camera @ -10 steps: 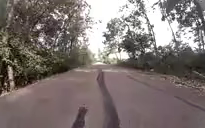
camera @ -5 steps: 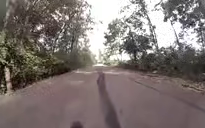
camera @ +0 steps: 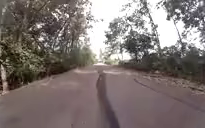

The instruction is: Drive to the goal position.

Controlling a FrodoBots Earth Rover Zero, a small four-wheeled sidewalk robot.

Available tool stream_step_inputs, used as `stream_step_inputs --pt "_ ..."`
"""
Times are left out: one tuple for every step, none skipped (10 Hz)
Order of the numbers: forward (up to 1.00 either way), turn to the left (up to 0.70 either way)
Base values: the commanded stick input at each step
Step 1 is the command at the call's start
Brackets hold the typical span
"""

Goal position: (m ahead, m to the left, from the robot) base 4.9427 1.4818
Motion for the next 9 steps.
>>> stream_step_inputs --pt "0.70 0.00" --pt "0.70 0.00" --pt "0.70 0.00" --pt "0.70 0.00" --pt "0.70 0.00" --pt "0.70 0.00" --pt "0.70 0.00" --pt "0.70 0.00" --pt "0.70 0.00"
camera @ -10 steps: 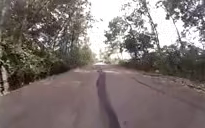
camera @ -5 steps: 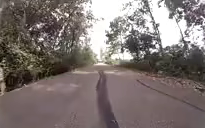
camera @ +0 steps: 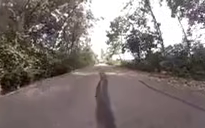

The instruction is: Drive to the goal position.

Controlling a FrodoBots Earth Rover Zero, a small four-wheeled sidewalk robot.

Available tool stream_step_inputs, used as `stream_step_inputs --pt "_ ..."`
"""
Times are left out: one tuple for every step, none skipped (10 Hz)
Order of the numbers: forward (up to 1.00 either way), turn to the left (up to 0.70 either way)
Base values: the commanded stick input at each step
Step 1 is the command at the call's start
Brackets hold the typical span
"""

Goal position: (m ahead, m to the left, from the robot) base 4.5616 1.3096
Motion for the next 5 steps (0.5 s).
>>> stream_step_inputs --pt "0.70 0.00" --pt "0.70 0.00" --pt "0.70 0.00" --pt "0.70 0.00" --pt "0.70 0.00"
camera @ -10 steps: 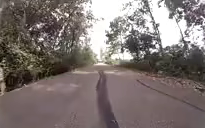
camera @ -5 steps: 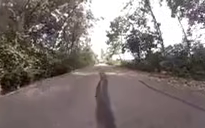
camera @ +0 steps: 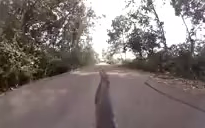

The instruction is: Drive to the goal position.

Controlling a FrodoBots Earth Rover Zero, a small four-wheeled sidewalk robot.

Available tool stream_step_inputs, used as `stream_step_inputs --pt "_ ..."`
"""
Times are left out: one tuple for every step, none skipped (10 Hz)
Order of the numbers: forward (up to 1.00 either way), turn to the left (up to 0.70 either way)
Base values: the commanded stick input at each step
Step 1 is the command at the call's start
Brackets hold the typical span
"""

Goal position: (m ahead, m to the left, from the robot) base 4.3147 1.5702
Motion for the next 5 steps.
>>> stream_step_inputs --pt "0.70 0.00" --pt "0.70 0.00" --pt "0.70 0.00" --pt "0.70 0.00" --pt "0.70 0.00"
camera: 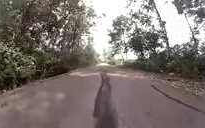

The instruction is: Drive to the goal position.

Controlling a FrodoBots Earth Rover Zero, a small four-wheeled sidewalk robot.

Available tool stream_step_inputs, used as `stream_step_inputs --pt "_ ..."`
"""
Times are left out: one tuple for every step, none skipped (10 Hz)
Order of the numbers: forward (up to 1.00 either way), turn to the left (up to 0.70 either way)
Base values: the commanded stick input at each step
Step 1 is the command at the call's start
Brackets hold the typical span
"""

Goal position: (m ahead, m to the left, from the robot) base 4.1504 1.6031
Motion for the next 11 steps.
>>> stream_step_inputs --pt "0.70 0.00" --pt "0.70 0.00" --pt "0.70 0.00" --pt "0.70 0.00" --pt "0.70 0.00" --pt "0.70 0.00" --pt "0.70 0.00" --pt "0.70 0.00" --pt "0.70 0.00" --pt "0.70 0.00" --pt "0.70 0.00"
